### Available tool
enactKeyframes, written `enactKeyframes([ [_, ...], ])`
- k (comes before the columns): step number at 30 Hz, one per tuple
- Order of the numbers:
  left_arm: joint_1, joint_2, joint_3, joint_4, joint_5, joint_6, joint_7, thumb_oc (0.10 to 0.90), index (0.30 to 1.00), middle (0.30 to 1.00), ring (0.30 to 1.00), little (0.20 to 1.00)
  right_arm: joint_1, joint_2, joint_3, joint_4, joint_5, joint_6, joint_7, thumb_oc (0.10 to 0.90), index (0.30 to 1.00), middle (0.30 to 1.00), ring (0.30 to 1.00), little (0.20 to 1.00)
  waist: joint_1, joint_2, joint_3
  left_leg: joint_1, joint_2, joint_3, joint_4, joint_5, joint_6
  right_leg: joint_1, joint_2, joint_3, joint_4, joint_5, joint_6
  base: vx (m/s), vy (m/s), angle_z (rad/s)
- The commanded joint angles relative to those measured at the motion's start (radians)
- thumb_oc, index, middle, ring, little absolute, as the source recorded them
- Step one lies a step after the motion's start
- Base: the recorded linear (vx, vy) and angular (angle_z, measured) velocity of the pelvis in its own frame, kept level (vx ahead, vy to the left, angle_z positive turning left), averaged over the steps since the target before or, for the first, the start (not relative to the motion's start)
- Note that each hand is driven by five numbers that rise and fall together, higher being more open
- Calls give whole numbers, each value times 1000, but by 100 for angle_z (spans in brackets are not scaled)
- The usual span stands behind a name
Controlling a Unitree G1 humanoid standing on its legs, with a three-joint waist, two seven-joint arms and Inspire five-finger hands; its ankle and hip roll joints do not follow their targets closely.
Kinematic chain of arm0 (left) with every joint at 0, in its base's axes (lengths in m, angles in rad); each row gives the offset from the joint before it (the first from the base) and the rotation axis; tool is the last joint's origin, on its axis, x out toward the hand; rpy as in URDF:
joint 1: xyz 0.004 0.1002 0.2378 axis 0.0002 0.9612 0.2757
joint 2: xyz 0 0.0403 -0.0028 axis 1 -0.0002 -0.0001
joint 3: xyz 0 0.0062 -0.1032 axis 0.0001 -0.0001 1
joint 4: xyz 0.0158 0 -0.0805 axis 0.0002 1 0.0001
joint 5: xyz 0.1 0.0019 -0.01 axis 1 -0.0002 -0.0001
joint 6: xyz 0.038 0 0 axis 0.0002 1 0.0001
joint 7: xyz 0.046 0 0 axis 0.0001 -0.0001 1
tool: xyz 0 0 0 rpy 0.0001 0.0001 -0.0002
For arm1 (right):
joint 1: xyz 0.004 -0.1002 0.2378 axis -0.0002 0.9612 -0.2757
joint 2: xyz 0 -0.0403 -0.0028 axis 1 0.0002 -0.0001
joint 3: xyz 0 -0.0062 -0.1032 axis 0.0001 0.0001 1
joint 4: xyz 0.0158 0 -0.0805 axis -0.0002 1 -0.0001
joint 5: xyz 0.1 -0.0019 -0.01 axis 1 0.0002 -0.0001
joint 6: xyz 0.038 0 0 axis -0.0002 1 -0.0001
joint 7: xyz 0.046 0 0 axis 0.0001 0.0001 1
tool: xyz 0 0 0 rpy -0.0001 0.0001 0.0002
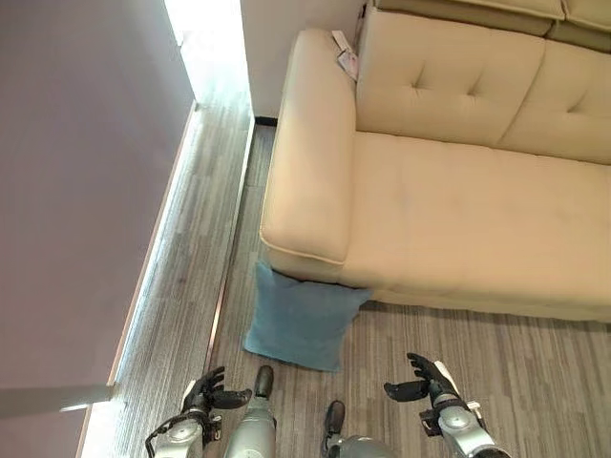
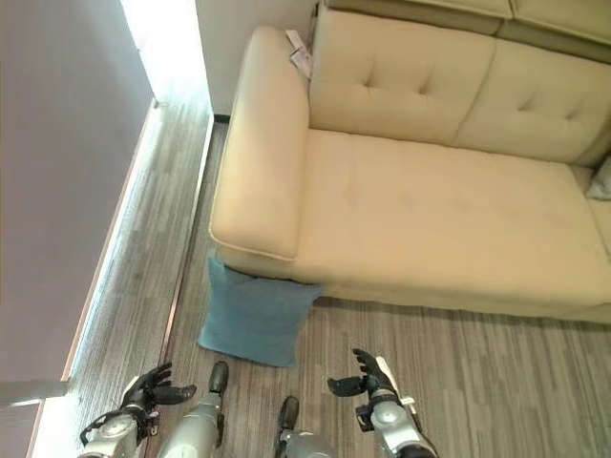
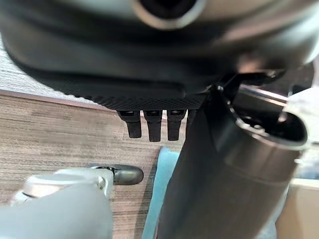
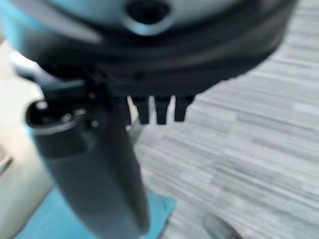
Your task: Pick up all the scattered cushions and arrange them neatly on the sofa.
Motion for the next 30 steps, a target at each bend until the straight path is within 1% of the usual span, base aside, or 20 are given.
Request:
enactKeyframes([
  [1, -1, 30, -12, -23, 22, -42, -10, 800, 900, 900, 900, 900, 13, -38, -4, -53, 9, -22, -26, 800, 900, 900, 900, 900, 7, -17, -82, -38, -7, 23, 89, -124, -15, -71, -14, 55, 75, -38, 60, 63, 143, 4],
  [5, -7, 64, 5, -33, 19, -43, 4, 800, 900, 900, 900, 900, -14, -19, 14, -57, 3, -15, -26, 800, 900, 900, 900, 900, 23, -23, -67, -11, -17, 68, 104, -157, 17, -123, -68, 64, 171, -5, 100, 48, 184, -30],
  [8, -9, 82, 18, -43, 3, -48, 10, 800, 900, 900, 900, 900, -35, -13, 29, -75, 2, -18, -31, 800, 900, 900, 900, 900, 38, -21, -47, 1, -5, 83, 101, -161, 27, -165, -77, 38, 228, 14, 104, 1, 105, -62],
  [9, -13, 84, 19, -40, 2, -50, 9, 800, 900, 900, 900, 900, -39, -13, 32, -82, 5, -21, -30, 800, 900, 900, 900, 900, 35, -23, -37, 9, -13, 83, 99, -162, 29, -179, -52, 48, 237, 10, 96, 0, 84, -32],
  [10, -13, 84, 19, -40, 2, -50, 9, 800, 900, 900, 900, 900, -39, -12, 32, -82, 5, -21, -30, 800, 900, 900, 900, 900, 34, -23, -39, 6, -13, 82, 97, -159, 29, -181, -52, 47, 235, 12, 96, 28, 75, -21],
  [11, -25, 88, 15, -19, 14, -48, 18, 800, 900, 900, 900, 900, -46, -19, 50, -81, 0, -20, -34, 800, 900, 900, 900, 900, 26, -32, -26, 9, -40, 84, 83, -158, 34, -209, 2, 59, 193, 14, 81, 19, 41, -17],
  [12, -25, 88, 16, -18, 14, -49, 18, 800, 900, 900, 900, 900, -47, -19, 50, -80, 0, -20, -34, 800, 900, 900, 900, 900, 26, -32, -25, 11, -39, 83, 83, -159, 33, -207, 2, 58, 192, 14, 81, 0, 0, 0],
  [13, -34, 85, 18, -29, 8, -58, 20, 800, 900, 900, 900, 900, -50, -20, 41, -83, 9, -24, -37, 800, 900, 900, 900, 900, 32, -32, -23, -12, -47, 82, 100, -160, 30, -191, -13, 39, 140, 8, 88, -7, -29, 16],
  [14, -44, 70, 9, -40, -4, -60, 19, 800, 900, 900, 900, 900, -48, -21, 51, -98, 16, -29, -36, 800, 900, 900, 900, 900, 24, -33, -10, -28, -61, 74, 103, -163, 28, -195, 13, 79, 126, -4, 63, -42, -35, 24],
  [15, -51, 67, 11, -55, -13, -67, 24, 800, 900, 900, 900, 900, -55, -23, 52, -97, 16, -29, -37, 800, 900, 900, 900, 900, 21, -29, -2, -48, -64, 68, 103, -157, 25, -223, 22, 91, 132, 1, 60, -61, -57, 44],
  [17, -58, 67, 12, -60, -23, -70, 30, 800, 900, 900, 900, 900, -64, -28, 57, -94, 12, -28, -44, 800, 900, 900, 900, 900, 32, -29, 2, -68, -65, 69, 111, -161, 22, -226, 7, 63, 121, 12, 60, -60, -63, 51],
  [19, -75, 57, -1, -75, -47, -78, 41, 800, 900, 900, 900, 900, -89, -28, 70, -86, 18, -31, -55, 800, 900, 900, 900, 900, 36, -26, 27, -118, -64, 66, 132, -157, 15, -257, 1, 36, 125, 9, 49, -42, -114, 3],
  [20, -91, 54, -7, -87, -65, -86, 51, 800, 900, 900, 900, 900, -117, -29, 73, -81, 25, -32, -72, 800, 900, 900, 900, 900, 39, -17, 40, -145, -62, 59, 146, -175, 10, -287, 2, 27, 132, -3, 45, -58, -73, 10],
  [21, -93, 54, -7, -87, -66, -86, 51, 800, 900, 900, 900, 900, -120, -29, 72, -80, 25, -33, -72, 800, 900, 900, 900, 900, 37, -17, 42, -161, -65, 63, 150, -153, 14, -300, -3, 21, 133, 14, 40, -64, -53, 16],
  [23, -147, 58, -14, -104, -93, -98, 91, 800, 900, 900, 900, 900, -186, -30, 76, -89, 47, -37, -104, 800, 900, 900, 900, 900, 33, -4, 66, -254, -60, 63, 188, -146, 11, -401, -11, 9, 168, 13, 28, -151, -23, 7],
  [25, -165, 58, -15, -104, -103, -104, 105, 800, 900, 900, 900, 900, -207, -29, 73, -99, 59, -44, -119, 800, 900, 900, 900, 900, 30, 1, 68, -281, -58, 65, 192, -143, 11, -436, -11, 4, 178, 12, 26, -43, -21, 10],
  [26, -190, 60, -20, -104, -104, -109, 126, 800, 900, 900, 900, 900, -232, -29, 72, -99, 64, -47, -141, 800, 900, 900, 900, 900, 30, 9, 78, -303, -48, 60, 210, -173, 5, -465, -7, 12, 201, -15, 29, 0, -25, 4],
  [28, -247, 68, -23, -106, -119, -121, 158, 800, 900, 900, 900, 900, -289, -37, 61, -116, 72, -54, -186, 800, 900, 900, 900, 900, 19, 17, 92, -380, -44, 66, 236, -171, 5, -550, -12, 17, 234, -16, 25, -104, 10, -1],
  [29, -317, 84, -31, -113, -131, -134, 197, 800, 900, 900, 900, 900, -357, -47, 49, -125, 83, -62, -245, 800, 900, 900, 900, 900, 3, 27, 102, -470, -40, 69, 269, -167, 5, -645, -19, 23, 276, -21, 24, -162, 54, 1],
  [30, -350, 94, -36, -112, -129, -140, 216, 800, 900, 900, 900, 900, -391, -54, 46, -120, 88, -63, -273, 800, 900, 900, 900, 900, -2, 33, 112, -501, -40, 69, 277, -166, 6, -681, -20, 26, 292, -24, 23, -161, 75, 1],
])
